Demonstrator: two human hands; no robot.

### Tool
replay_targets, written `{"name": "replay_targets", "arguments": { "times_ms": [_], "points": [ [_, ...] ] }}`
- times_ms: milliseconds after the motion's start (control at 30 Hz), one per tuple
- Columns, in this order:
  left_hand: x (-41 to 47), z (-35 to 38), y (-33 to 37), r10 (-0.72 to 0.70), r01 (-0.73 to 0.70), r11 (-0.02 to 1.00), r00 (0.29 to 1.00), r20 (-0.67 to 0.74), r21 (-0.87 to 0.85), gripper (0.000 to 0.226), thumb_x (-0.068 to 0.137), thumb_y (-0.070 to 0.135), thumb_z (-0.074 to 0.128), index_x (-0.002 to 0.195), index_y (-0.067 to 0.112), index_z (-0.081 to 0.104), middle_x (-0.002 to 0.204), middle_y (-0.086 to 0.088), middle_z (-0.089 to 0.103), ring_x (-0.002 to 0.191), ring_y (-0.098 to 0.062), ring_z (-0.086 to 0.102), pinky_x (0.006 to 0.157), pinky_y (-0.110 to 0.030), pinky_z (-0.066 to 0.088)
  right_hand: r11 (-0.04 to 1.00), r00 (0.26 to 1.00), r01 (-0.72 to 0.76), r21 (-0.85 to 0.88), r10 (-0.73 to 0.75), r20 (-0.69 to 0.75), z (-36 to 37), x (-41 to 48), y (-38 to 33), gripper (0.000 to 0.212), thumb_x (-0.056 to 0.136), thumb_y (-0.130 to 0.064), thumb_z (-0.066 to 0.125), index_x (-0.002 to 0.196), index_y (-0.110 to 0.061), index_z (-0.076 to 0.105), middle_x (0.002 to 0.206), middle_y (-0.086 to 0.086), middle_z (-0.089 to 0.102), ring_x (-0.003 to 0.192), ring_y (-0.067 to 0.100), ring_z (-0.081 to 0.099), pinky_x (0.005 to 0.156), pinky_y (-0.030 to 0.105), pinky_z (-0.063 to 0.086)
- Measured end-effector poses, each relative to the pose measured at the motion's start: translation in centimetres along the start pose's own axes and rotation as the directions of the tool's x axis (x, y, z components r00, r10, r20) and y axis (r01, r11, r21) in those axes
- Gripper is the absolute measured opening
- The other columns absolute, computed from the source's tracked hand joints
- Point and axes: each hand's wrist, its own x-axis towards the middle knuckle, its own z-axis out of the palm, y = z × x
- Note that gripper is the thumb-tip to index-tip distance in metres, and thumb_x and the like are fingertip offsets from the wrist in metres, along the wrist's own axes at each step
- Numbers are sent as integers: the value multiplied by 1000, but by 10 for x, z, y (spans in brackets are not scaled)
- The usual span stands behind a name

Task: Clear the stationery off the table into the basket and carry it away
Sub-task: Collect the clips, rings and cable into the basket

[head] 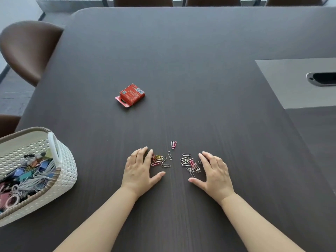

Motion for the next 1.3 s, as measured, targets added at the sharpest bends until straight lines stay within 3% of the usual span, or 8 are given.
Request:
{"name": "replay_targets", "arguments": {
  "times_ms": [133,300,400,600,733,1033,1167,1300],
  "points": [
    [10,7,20,162,-168,973,986,-51,-159,60,78,51,44,115,7,61,117,-9,60,109,-21,45,86,-40,51,998,999,50,-31,-50,0,3,25,-13,82,67,-72,38,116,-11,60,116,5,60,104,19,41,84,39,50],
    [11,9,16,40,-45,998,990,-133,-42,59,73,61,42,107,18,64,112,-1,53,101,-21,42,84,-38,42,994,988,106,8,-104,-110,12,33,-11,71,71,-66,41,112,-13,63,103,5,60,88,18,41,69,34,54],
    [14,8,10,-38,37,999,990,-134,-9,66,69,68,39,105,19,65,100,-2,54,92,-21,42,74,-38,49,984,969,176,12,-171,-176,17,36,-8,58,74,-59,44,108,-18,66,101,0,51,82,18,40,63,30,52],
    [18,17,11,25,-78,961,981,-195,-267,36,79,47,50,84,17,67,75,0,55,66,-16,52,52,-27,49,970,934,235,61,-209,-289,25,49,-14,34,81,-43,52,88,-15,70,78,0,61,70,15,46,51,26,50],
    [18,21,10,96,-149,964,967,-236,-218,31,82,43,49,73,17,62,69,2,54,67,-11,42,47,-25,45,968,918,252,17,-233,-322,29,46,-15,30,85,-40,52,71,-16,64,72,-2,60,63,17,53,53,27,49],
    [17,20,18,137,-132,991,955,-265,35,52,99,41,23,65,17,56,60,2,51,40,-13,47,33,-21,31,980,950,170,-103,-191,-249,23,47,-23,45,92,-42,38,57,-15,48,55,-1,49,50,16,49,36,25,36],
    [17,13,23,133,-126,991,961,-241,44,33,87,35,37,64,15,50,55,2,48,36,-13,45,32,-16,23,981,966,146,-127,-169,-197,12,46,-26,59,98,-41,20,52,-16,47,47,-3,47,40,15,48,32,18,26],
    [6,9,18,134,-143,989,974,-184,-34,20,82,33,37,70,17,38,55,3,48,37,-13,46,31,-17,27,999,998,0,33,2,-60,-4,39,-35,47,91,-40,35,51,-15,38,42,-1,43,35,22,38,36,20,23]
  ]
}}
